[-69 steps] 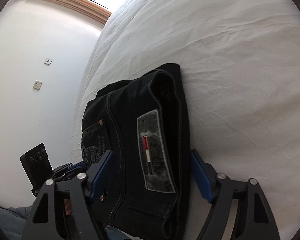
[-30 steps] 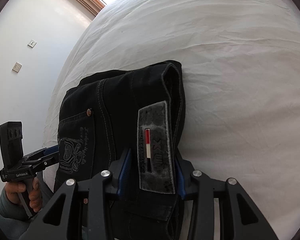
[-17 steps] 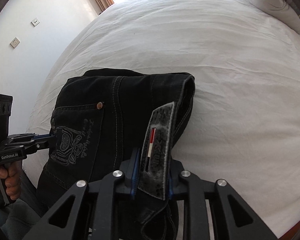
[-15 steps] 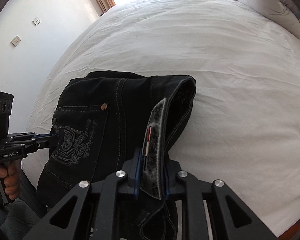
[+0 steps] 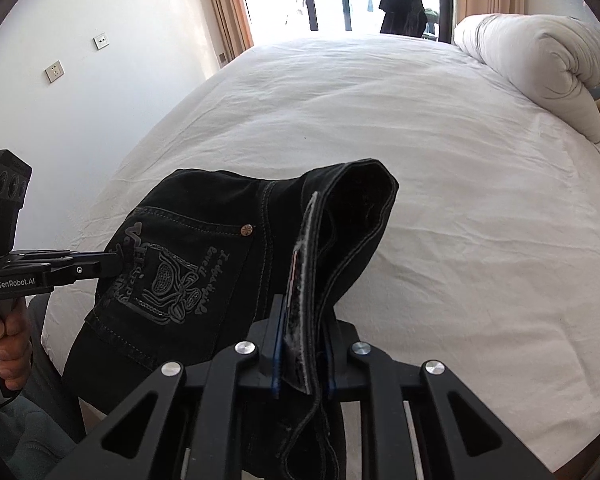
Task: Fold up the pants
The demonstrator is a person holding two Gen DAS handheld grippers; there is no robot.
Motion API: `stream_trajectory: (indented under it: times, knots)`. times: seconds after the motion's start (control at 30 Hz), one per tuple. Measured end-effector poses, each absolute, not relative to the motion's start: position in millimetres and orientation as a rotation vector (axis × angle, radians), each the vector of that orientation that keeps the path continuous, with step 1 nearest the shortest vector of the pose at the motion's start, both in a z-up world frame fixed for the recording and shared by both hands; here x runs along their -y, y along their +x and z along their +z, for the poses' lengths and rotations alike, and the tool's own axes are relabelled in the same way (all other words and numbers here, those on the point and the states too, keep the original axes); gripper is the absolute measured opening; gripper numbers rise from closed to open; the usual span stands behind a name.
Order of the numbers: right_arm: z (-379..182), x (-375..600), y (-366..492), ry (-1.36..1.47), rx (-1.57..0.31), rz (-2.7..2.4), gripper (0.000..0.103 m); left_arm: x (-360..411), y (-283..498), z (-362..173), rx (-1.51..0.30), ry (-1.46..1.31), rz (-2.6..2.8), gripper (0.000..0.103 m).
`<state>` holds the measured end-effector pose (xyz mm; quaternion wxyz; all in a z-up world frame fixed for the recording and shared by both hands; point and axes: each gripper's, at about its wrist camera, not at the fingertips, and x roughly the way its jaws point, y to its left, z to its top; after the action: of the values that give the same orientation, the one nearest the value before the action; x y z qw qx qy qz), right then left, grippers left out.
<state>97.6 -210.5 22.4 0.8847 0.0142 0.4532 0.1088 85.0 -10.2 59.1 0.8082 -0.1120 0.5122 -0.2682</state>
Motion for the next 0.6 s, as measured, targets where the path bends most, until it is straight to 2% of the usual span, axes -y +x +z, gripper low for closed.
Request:
stream_trajectory:
  times: [0.2, 0.4, 0.6]
  knots:
    - [33.9, 194.5, 140.2, 0.015, -0.903, 0.248, 0.017, -12.6, 117.4, 76.8, -1.039, -0.200, -0.530, 0.013]
    - [30.5, 171.9, 209.6, 0.025, -0.889, 0.282, 0.017, -41.3, 177.8, 72.3, -1.010, -0.152, -0.458, 0.013]
    - [-10.6, 194.6, 272.9, 0.281, -0.969, 0.364, 0.017, -69.9, 231.3, 40.1, -1.021, -0.146, -0.436, 0.013]
